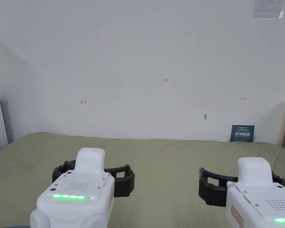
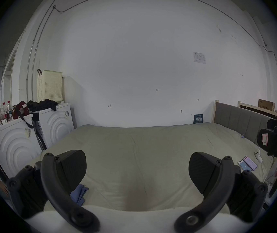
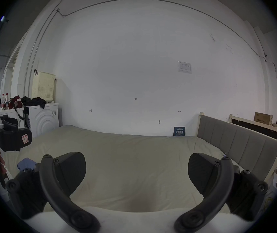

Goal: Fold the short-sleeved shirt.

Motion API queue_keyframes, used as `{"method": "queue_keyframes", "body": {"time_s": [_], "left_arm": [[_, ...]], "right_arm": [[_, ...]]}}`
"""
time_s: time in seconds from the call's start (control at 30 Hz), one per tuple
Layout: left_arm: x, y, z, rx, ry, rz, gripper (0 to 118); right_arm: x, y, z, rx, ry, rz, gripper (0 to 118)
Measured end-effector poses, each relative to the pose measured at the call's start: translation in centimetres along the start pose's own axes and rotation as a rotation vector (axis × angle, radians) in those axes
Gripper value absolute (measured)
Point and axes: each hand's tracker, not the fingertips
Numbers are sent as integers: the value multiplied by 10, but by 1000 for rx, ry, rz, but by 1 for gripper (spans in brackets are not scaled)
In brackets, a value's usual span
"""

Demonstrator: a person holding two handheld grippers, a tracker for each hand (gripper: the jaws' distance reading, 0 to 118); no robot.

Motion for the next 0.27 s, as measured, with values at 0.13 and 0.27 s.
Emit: {"method": "queue_keyframes", "body": {"time_s": [0.13,0.27], "left_arm": [[1,0,1,2,3,-3,118],[2,-1,3,5,-1,2,118]], "right_arm": [[-1,-1,0,-6,-4,10,118],[1,0,0,-9,2,0,118]]}}
